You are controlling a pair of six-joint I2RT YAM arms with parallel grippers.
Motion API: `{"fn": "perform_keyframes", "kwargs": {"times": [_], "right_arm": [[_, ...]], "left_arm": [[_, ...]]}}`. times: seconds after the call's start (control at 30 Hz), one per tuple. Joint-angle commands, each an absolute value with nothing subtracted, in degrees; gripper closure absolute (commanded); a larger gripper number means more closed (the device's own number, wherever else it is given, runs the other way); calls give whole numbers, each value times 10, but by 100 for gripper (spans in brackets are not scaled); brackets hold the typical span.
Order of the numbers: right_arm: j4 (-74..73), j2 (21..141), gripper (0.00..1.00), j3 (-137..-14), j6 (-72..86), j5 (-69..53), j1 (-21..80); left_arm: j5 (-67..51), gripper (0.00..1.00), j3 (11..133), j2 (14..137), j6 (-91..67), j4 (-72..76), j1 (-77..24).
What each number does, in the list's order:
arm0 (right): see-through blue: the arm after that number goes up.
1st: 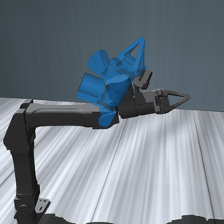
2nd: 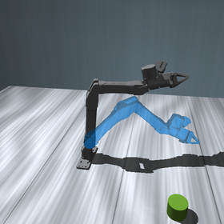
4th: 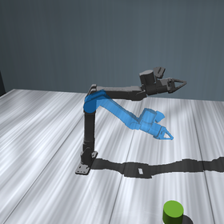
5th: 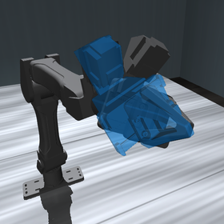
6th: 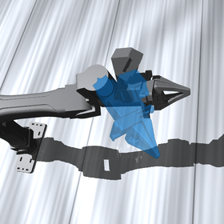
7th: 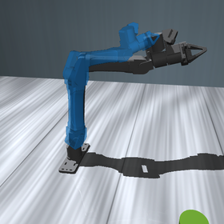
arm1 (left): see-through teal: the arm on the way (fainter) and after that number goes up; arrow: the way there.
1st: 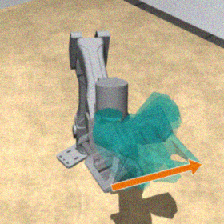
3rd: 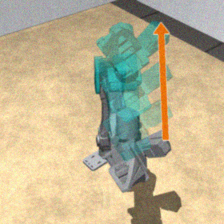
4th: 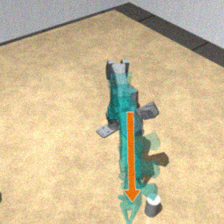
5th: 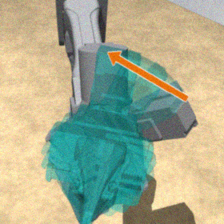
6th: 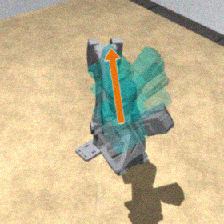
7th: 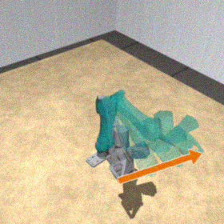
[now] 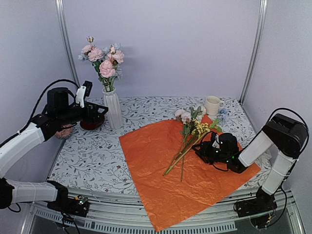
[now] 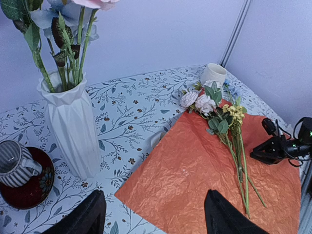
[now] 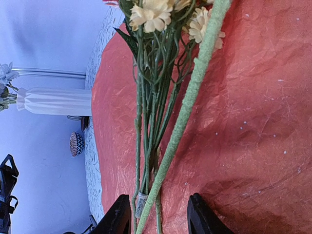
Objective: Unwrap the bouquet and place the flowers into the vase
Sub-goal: Pick up the fake flower from the flattened wrapping paper.
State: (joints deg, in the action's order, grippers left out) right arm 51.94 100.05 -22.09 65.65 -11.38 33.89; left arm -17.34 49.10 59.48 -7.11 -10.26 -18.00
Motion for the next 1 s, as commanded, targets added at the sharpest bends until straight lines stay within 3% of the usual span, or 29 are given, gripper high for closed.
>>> {"fn": "perform_keyframes", "kwargs": {"times": [0.0,0.7,0.97], "right_arm": [[546,1021,58,-234,668,-126,330],[574,1093,64,-280,686,-147,323],[579,1104,72,-285,689,-149,322]], "left_arm": [[-178,29,485,593,-65,-102,-186],[-178,29,485,594,-65,-101,-186],[-178,29,485,595,-65,-101,-187]]}}
